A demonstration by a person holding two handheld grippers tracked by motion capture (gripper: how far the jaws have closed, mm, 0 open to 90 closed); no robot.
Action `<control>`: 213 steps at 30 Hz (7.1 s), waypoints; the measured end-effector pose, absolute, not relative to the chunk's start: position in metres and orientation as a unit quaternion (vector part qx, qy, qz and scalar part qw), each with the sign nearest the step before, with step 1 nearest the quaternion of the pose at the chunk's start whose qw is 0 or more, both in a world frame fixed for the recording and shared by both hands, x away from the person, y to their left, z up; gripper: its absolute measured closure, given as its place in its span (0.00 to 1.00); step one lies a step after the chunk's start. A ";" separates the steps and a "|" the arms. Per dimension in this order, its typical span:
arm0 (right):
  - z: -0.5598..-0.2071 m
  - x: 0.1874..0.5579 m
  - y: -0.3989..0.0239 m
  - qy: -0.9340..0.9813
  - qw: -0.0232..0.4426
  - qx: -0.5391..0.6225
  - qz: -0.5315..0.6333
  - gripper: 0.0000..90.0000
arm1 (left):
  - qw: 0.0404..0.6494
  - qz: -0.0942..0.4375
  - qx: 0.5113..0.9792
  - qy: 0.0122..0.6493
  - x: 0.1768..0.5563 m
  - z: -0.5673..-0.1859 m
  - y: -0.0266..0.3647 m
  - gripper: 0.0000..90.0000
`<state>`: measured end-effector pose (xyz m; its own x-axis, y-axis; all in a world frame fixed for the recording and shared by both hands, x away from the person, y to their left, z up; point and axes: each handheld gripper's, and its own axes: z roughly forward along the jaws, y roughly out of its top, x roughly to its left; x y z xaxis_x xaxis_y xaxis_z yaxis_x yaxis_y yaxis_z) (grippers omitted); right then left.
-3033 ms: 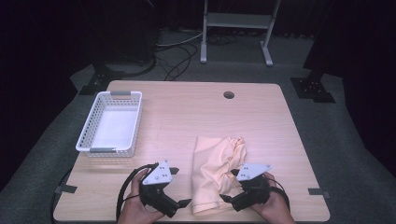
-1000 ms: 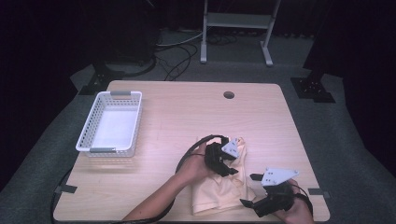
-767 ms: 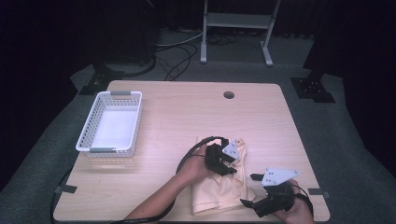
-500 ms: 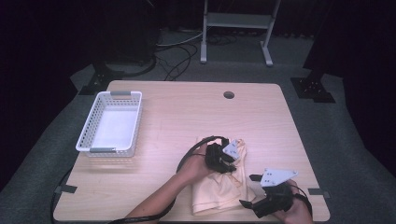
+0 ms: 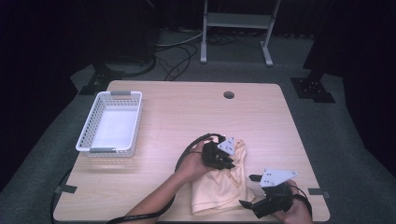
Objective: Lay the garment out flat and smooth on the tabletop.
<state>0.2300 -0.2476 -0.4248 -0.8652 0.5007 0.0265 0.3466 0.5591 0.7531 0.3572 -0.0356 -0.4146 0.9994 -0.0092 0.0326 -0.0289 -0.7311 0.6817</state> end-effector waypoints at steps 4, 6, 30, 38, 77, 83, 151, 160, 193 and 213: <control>-0.425 0.229 -0.247 0.878 0.094 0.241 0.403 0.11 | 0.377 0.011 0.926 -0.011 0.355 -0.406 -0.027 0.91; -0.424 0.229 -0.246 0.879 0.095 0.238 0.403 0.11 | 0.379 0.012 0.925 -0.011 0.354 -0.402 -0.024 0.91; -0.418 0.235 -0.225 0.891 0.094 0.214 0.388 0.11 | 0.414 0.031 0.910 0.012 0.339 -0.363 0.048 0.91; -0.415 0.241 -0.215 0.897 0.093 0.210 0.377 0.11 | 0.419 0.038 0.907 0.032 0.333 -0.362 0.080 0.91; -0.433 0.285 -0.166 0.926 0.066 0.180 0.324 0.11 | 0.446 0.071 0.881 0.138 0.317 -0.373 0.194 0.89; -0.433 0.286 -0.170 0.928 0.071 0.181 0.319 0.11 | 0.447 0.073 0.879 0.147 0.317 -0.374 0.201 0.88; -0.424 0.247 -0.187 0.923 0.026 0.137 0.358 0.86 | 0.365 0.056 0.927 0.065 0.267 -0.428 0.125 0.69; -0.414 0.253 -0.193 0.916 0.046 0.156 0.367 0.92 | 0.369 0.051 0.926 0.066 0.263 -0.425 0.127 0.59; -0.410 0.259 -0.205 0.897 0.017 0.167 0.408 0.92 | 0.357 0.034 0.927 0.106 0.268 -0.419 0.124 0.93; -0.404 0.235 -0.207 0.900 -0.022 0.147 0.409 0.92 | 0.375 -0.002 0.922 0.093 0.239 -0.399 0.126 0.93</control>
<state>0.2348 -0.2070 -0.4045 -0.9557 0.2473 0.1598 0.2831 0.6227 0.7295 0.2391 0.1259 -0.3994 0.9828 0.1692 -0.0737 0.1727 -0.7020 0.6909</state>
